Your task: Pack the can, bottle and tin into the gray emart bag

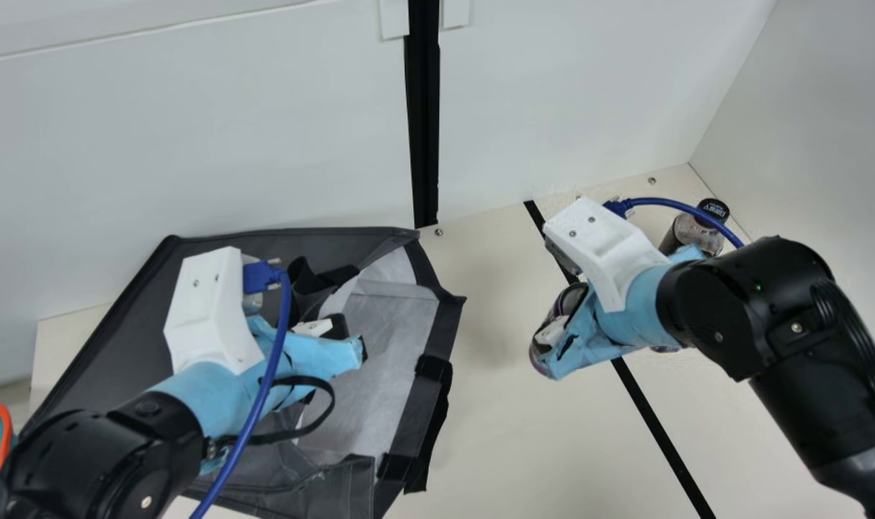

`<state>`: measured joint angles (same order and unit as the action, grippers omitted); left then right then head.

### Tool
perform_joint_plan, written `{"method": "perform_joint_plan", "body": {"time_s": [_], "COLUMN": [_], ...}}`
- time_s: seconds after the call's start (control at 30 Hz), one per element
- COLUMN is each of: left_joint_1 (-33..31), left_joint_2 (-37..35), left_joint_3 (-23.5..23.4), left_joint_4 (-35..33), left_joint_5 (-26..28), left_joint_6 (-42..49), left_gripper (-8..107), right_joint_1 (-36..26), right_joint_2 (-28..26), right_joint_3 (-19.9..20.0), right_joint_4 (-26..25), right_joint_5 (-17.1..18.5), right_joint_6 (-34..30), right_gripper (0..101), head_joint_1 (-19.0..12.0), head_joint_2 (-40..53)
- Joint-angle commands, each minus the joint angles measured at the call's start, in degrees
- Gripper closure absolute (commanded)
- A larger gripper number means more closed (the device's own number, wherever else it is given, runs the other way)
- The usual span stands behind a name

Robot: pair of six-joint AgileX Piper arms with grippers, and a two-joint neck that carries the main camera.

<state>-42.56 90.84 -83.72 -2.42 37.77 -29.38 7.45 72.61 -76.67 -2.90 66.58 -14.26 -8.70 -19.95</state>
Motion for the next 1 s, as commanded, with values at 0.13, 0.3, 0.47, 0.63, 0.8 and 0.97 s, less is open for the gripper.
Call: {"method": "perform_joint_plan", "body": {"time_s": [0.13, 0.3, 0.47, 0.63, 0.8, 0.97], "left_joint_1": [0.00, 0.00, 0.00, 0.00, 0.00, 0.00], "left_joint_2": [0.00, 0.00, 0.00, 0.00, 0.00, 0.00], "left_joint_3": [0.00, 0.00, 0.00, 0.00, 0.00, 0.00], "left_joint_4": [0.00, 0.00, 0.00, 0.00, 0.00, 0.00], "left_joint_5": [0.00, 0.00, 0.00, 0.00, 0.00, 0.00], "left_joint_6": [0.00, 0.00, 0.00, 0.00, 0.00, 0.00], "left_gripper": [89, 89, 89, 89, 89, 89], "right_joint_1": [2.08, 4.15, 5.91, 6.80, 6.66, 5.95], "right_joint_2": [-0.55, -1.12, -1.56, -2.15, -3.13, -4.24], "right_joint_3": [0.43, 0.64, 0.40, 0.18, 0.56, 1.13], "right_joint_4": [1.63, 2.49, 3.34, 5.24, 8.71, 12.68], "right_joint_5": [0.27, 0.61, 1.12, 0.73, -1.02, -3.22], "right_joint_6": [0.19, 0.26, 0.45, 0.20, -0.89, -2.59], "right_gripper": [101, 101, 101, 101, 101, 101], "head_joint_1": [-1.30, -1.30, -1.30, -1.30, -1.30, -1.30], "head_joint_2": [-0.05, -0.05, -0.05, -0.05, -0.05, -0.05]}}
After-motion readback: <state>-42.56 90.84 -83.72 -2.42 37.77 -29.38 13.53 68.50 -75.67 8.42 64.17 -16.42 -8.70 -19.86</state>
